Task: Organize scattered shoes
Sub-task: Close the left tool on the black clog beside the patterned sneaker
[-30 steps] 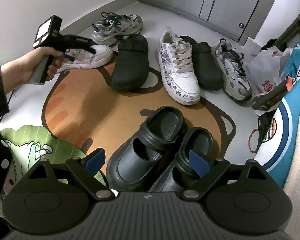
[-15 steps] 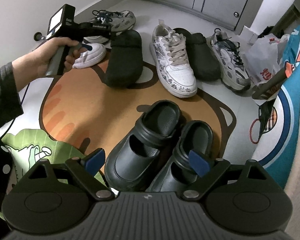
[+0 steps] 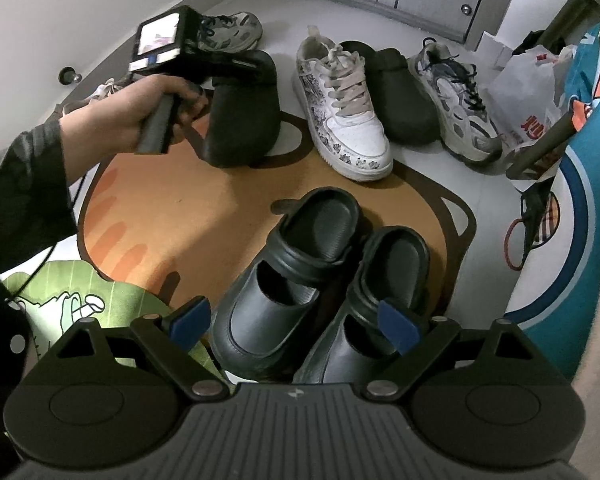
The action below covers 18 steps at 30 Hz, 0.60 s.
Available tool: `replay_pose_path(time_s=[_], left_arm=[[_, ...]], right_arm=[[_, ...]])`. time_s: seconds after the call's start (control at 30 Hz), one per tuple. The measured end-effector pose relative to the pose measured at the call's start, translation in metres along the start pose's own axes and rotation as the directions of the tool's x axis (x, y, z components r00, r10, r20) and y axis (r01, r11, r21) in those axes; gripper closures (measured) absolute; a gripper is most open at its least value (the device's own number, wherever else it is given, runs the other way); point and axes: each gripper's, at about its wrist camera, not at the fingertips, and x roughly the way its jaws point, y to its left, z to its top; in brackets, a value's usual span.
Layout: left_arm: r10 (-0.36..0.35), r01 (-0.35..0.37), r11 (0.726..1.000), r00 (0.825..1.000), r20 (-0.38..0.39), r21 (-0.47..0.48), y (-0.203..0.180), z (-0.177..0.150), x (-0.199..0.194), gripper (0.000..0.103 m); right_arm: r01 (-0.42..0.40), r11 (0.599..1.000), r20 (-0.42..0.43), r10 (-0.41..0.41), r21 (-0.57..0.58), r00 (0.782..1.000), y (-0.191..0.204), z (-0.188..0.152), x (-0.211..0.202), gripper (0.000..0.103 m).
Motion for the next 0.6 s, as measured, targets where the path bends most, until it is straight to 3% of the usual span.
replay_pose_path(time_s=[0.17, 0.43, 0.6], left_arm=[[0.045, -0.045, 0.999, 0.999, -0.007, 0.022, -0.017, 0.004, 0.011, 0.001], [0.029, -0.032, 0.996, 0.999, -0.036, -0.086, -0.004, 0.016, 0.032, 0.0], [0.012, -0.012, 1.0, 0.999, -0.032, 0.011, -0.006, 0.019, 0.031, 0.009]], right_arm=[[-0.01, 1.0, -0.005, 0.01, 0.009, 1.0, 0.001, 0.0, 0.0, 0.009], [-0.036, 0.999, -0.012, 0.036, 0.01, 0.999, 0.005, -0.001, 0.001, 0.009], [-0.035, 0.999, -0.016, 0.035, 0.012, 0.999, 0.004, -0.002, 0.002, 0.009]])
